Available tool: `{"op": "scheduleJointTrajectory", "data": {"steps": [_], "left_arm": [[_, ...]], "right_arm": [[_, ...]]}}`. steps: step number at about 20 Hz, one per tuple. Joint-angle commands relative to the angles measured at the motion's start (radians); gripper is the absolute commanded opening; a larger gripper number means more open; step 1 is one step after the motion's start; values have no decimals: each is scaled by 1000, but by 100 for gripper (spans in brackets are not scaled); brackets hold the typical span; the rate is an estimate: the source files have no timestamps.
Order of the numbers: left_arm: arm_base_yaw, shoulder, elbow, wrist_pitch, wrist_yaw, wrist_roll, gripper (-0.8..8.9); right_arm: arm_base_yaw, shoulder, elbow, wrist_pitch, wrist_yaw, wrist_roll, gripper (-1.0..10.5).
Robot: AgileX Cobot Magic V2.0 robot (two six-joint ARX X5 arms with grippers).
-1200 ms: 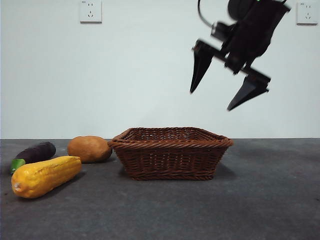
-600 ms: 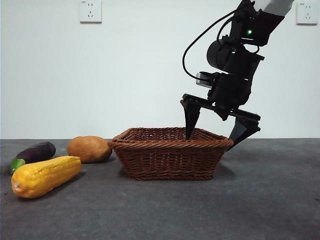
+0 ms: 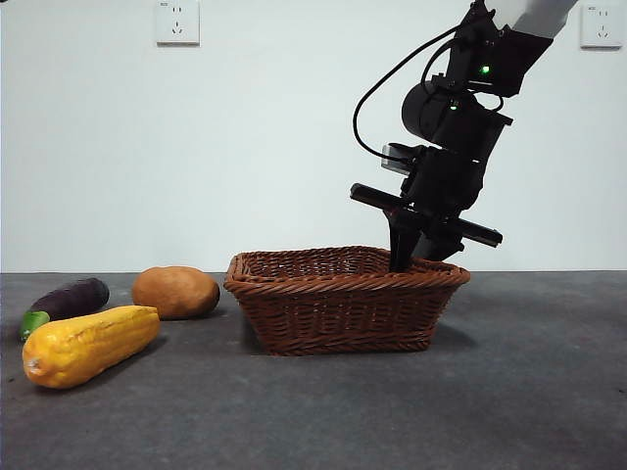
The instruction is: Help me put the vegetables on the table into the basket
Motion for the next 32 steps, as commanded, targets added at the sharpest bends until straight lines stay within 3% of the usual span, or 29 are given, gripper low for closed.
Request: {"op": "scheduleJointTrajectory", "data": {"steps": [1, 6, 11, 14, 18, 26, 29, 30, 32], "left_arm": [[-2, 3, 1, 0, 0, 7, 688], [-16, 23, 1, 1, -3, 7, 688], [-91, 115, 1, 7, -35, 7, 688], [-156, 211, 1, 42, -136, 7, 688], [-226, 371, 1, 102, -237, 1, 688], [-350, 657, 1, 230, -264, -84, 687], [-384, 726, 1, 251, -329, -109, 687], [-391, 747, 1, 256, -350, -111, 679], [-398, 780, 1, 261, -369, -129, 575]], "right_arm": [[2, -1, -2, -5, 2, -12, -12], [1, -222, -1, -32, -2, -9, -12], [-8, -469, -1, -147, 27, -64, -12], [-14, -560, -1, -215, 39, -106, -12], [-13, -617, -1, -284, 40, -135, -12], [-13, -634, -1, -307, 40, -140, -12], [-13, -634, -1, -307, 40, -143, -12], [-13, -634, -1, -307, 40, -146, -12], [-13, -634, -1, -306, 40, -150, -12]]}}
